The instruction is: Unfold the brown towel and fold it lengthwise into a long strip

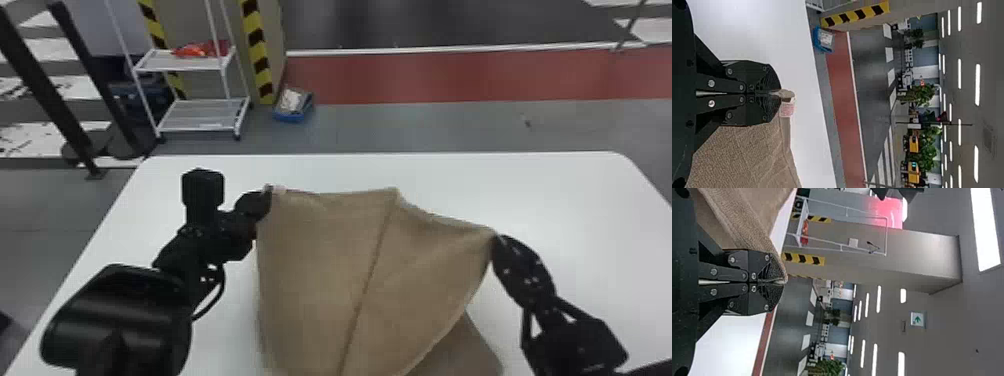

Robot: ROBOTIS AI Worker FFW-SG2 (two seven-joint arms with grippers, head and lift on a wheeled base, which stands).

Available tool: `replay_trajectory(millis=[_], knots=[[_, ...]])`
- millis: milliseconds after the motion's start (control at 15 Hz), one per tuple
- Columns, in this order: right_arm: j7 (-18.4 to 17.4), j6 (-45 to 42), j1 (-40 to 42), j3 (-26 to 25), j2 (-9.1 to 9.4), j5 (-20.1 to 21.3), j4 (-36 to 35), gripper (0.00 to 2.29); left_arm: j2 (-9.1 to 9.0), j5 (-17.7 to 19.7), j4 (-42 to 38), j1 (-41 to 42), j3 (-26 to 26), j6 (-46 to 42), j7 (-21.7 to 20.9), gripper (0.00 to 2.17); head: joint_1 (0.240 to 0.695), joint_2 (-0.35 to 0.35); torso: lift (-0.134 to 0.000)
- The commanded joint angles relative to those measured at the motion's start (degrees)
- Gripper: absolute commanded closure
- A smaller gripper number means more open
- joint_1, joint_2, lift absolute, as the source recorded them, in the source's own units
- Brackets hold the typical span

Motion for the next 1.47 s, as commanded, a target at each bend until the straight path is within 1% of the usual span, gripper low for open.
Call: replay_trajectory(millis=[0, 67, 133, 200, 333, 400, 533, 600, 733, 800, 1000, 1067, 1200, 1267, 1333, 1400], knots=[[0.4, 4.0, -1.3, -5.8, -0.01, -2.5, -2.6, 1.42, 0.38, 0.3, -8.7, 2.8, 3.5, 7.3, 0.1, 1.95, 0.695, 0.073, -0.123], [0.4, 4.7, -1.8, -7.9, -0.01, -2.7, -3.3, 1.42, 0.91, 0.3, -11.6, 4.3, 5.0, 7.7, 0.8, 1.95, 0.695, 0.065, -0.123], [0.4, 5.2, -2.0, -9.7, -0.01, -2.7, -3.9, 1.42, 1.18, 0.5, -15.0, 6.0, 6.8, 8.6, 1.5, 1.95, 0.695, 0.053, -0.123], [0.4, 5.7, -2.1, -11.8, -0.01, -2.8, -4.6, 1.42, 1.18, 1.4, -18.1, 7.7, 9.3, 10.0, 1.3, 1.95, 0.695, 0.039, -0.123], [0.5, 8.0, -2.2, -15.6, -0.36, -5.2, -6.4, 1.42, 1.09, 3.0, -24.3, 10.7, 12.7, 12.1, 0.6, 1.95, 0.695, 0.03, -0.123], [0.9, 9.2, -1.5, -17.6, -0.54, -6.2, -8.2, 1.42, 1.18, 3.9, -28.3, 12.2, 13.8, 14.9, 0.5, 1.95, 0.695, 0.022, -0.123], [2.0, 11.5, -0.1, -21.5, -0.89, -10.7, -11.1, 1.42, 0.91, 4.5, -35.6, 15.3, 16.0, 19.5, 0.5, 1.95, 0.695, 0.004, -0.123], [2.0, 14.0, -0.1, -22.2, -0.98, -11.3, -11.8, 1.42, 0.47, 5.2, -38.8, 16.7, 16.5, 20.3, 0.5, 1.95, 0.695, -0.023, -0.123], [2.4, 15.0, 0.1, -22.4, -0.98, -11.3, -12.6, 1.42, 0.21, 5.9, -44.0, 18.1, 16.8, 25.6, 1.3, 1.95, 0.695, -0.05, -0.123], [2.7, 15.2, 0.2, -22.6, -0.89, -11.5, -12.6, 1.42, -0.32, 6.1, -46.6, 18.6, 17.0, 28.6, 1.3, 1.95, 0.695, -0.059, -0.123], [3.1, 15.6, 0.4, -23.5, -0.89, -12.4, -12.7, 1.42, -0.76, 5.7, -51.4, 19.9, 18.0, 34.8, 3.5, 1.95, 0.695, -0.081, -0.123], [3.7, 15.7, 0.6, -24.1, -0.89, -13.4, -12.7, 1.42, -0.85, 5.3, -52.5, 20.6, 18.1, 36.2, 4.5, 1.95, 0.695, -0.082, -0.123], [4.7, 16.1, 0.8, -25.1, -0.71, -14.6, -12.7, 1.42, -1.11, 5.5, -54.6, 21.3, 19.1, 40.7, 5.0, 1.95, 0.695, -0.078, -0.123], [5.0, 17.1, 0.7, -25.1, -0.71, -14.7, -12.7, 1.42, -1.11, 5.3, -54.8, 21.3, 19.4, 41.8, 6.4, 1.95, 0.695, -0.077, -0.123], [5.2, 18.0, 0.2, -25.0, -0.71, -14.6, -12.6, 1.42, -1.11, 5.3, -54.7, 21.2, 19.5, 42.0, 6.9, 1.95, 0.695, -0.075, -0.123], [5.2, 18.4, -1.5, -24.5, -0.54, -13.6, -11.7, 1.42, -1.11, 5.2, -54.0, 20.3, 19.5, 42.0, 6.9, 1.95, 0.695, -0.071, -0.123]])
